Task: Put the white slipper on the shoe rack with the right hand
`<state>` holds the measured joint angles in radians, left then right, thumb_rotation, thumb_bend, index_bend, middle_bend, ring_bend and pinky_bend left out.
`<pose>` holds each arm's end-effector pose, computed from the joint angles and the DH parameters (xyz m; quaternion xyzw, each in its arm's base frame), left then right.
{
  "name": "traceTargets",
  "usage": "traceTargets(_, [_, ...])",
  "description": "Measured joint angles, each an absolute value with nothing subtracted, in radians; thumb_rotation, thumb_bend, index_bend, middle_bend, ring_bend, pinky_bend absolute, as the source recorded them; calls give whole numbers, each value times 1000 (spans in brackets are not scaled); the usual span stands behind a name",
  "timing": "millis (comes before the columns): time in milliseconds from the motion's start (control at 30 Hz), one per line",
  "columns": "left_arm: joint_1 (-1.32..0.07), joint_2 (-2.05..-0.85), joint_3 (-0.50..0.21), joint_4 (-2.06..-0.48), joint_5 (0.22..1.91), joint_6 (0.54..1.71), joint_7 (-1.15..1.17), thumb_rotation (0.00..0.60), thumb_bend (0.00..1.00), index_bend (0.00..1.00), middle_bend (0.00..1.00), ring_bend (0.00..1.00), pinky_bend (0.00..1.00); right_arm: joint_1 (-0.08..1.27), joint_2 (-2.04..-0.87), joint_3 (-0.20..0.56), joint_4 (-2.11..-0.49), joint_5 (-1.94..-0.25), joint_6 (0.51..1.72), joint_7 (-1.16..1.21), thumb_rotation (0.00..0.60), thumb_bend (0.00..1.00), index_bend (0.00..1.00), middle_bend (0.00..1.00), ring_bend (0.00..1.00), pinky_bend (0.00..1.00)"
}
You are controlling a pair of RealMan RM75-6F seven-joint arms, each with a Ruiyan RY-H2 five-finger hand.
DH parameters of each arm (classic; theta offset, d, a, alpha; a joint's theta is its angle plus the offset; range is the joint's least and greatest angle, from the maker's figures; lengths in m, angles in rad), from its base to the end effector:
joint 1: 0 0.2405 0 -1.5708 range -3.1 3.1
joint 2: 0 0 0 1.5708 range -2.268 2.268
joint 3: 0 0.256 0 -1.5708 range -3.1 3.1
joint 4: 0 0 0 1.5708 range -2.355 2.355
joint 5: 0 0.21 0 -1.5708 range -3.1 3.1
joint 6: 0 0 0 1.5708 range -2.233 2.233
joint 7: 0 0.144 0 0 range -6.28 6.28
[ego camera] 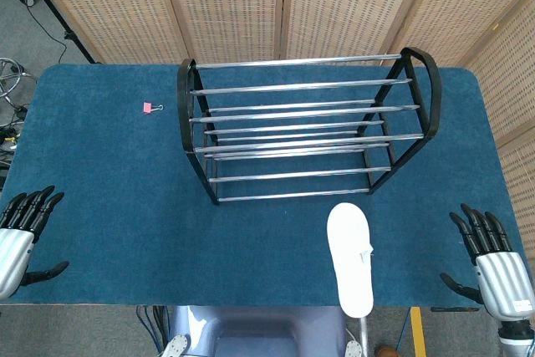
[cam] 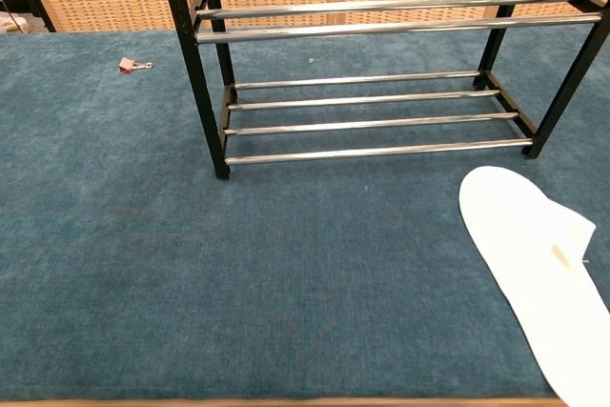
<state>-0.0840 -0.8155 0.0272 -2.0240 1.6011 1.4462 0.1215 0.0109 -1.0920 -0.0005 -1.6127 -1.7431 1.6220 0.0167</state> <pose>-0.2403 0.1580 0.1944 -0.6481 -0.3918 -0.3691 0.5387 -0.2891 -0.1447 0.1644 0.6340 -0.3337 0.4349 0.5456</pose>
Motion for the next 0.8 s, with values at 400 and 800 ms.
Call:
traceTargets(400, [-93, -819, 13, -2025, 1560, 1435, 123, 600, 0, 0, 0, 0, 0, 153, -1181, -36, -1560, -1801, 1368, -80, 600, 0, 60, 0, 0, 3])
traceTargets(800, [-91, -813, 10, -2022, 1551, 1437, 105, 600, 0, 0, 0, 0, 0, 244, -1299, -3, -1552, -1730, 1237, -174, 600, 0, 86, 9, 1, 29])
